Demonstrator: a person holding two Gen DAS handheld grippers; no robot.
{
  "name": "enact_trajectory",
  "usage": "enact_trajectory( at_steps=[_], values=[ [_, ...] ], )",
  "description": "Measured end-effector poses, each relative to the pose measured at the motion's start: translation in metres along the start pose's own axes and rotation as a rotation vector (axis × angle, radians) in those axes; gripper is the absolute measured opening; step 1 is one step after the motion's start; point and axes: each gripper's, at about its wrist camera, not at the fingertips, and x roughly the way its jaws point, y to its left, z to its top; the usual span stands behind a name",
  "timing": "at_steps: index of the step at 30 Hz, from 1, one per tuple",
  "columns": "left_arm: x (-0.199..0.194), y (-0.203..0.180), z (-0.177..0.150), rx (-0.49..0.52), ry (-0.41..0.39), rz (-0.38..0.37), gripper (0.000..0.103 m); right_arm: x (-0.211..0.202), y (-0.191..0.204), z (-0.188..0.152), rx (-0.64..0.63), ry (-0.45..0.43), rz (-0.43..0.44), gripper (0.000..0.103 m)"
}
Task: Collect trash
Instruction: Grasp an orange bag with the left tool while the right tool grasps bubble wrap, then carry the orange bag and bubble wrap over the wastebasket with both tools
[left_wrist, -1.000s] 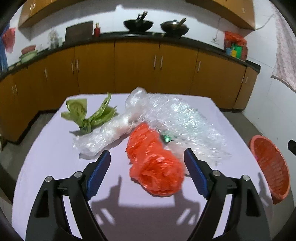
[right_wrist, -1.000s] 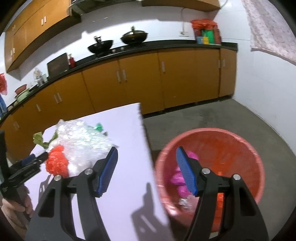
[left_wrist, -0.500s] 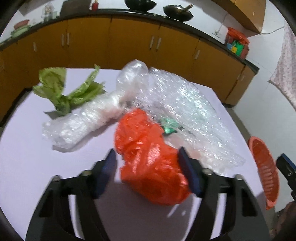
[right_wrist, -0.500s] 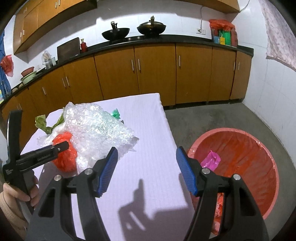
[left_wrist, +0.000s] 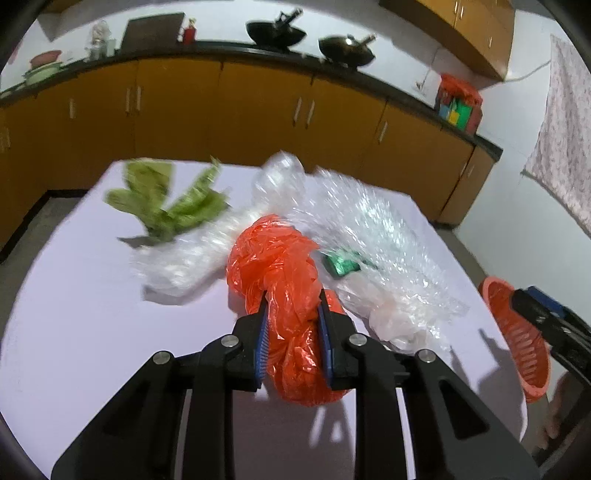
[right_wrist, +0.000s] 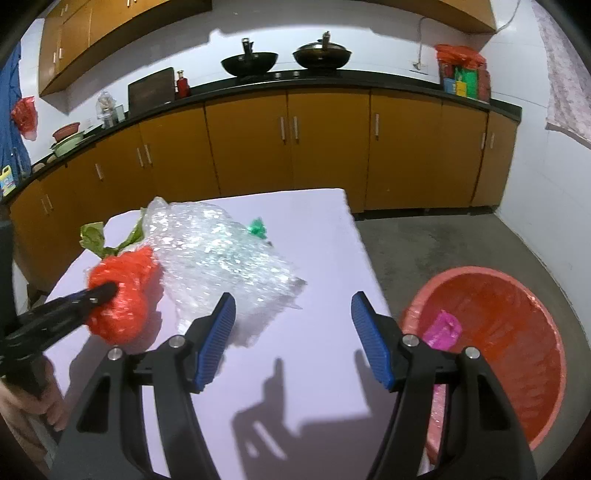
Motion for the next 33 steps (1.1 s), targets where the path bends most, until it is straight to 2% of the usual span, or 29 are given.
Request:
enact_trajectory(
  at_steps=[6,11,14,16,17,19,21,33],
  values=[
    [-0.048,0.026,0.006,-0.034,-0.096,0.028,0.023,0.013,0.028,0.007,-0.023,0.009,0.071,0.058],
    [-0.066,0.044,0.012,-0.036,-0.138,0.089,0.023,0.035,0.059,0.006,-0.076,0.055,0.114,0.056],
    [-0.072,0.054,0.012,-0.045,-0.145,0.116,0.023,0.049,0.072,0.002,-0.120,0.089,0.101,0.054],
    [-0.074,0.058,0.013,-0.053,-0.146,0.130,0.023,0.057,0.076,0.000,-0.135,0.120,0.085,0.037],
    [-0.075,0.060,0.013,-0.057,-0.147,0.134,0.023,0.061,0.075,-0.001,-0.131,0.140,0.086,0.023],
    [-0.075,0.063,0.014,-0.067,-0.149,0.141,0.023,0.061,0.071,-0.002,-0.096,0.155,0.111,0.018],
    [-0.076,0.065,0.013,-0.072,-0.149,0.141,0.023,0.054,0.066,0.000,-0.080,0.137,0.122,0.012],
    [-0.078,0.052,0.014,-0.055,-0.161,0.116,0.023,0.007,0.047,0.020,-0.041,0.014,0.132,0.008]
  ],
)
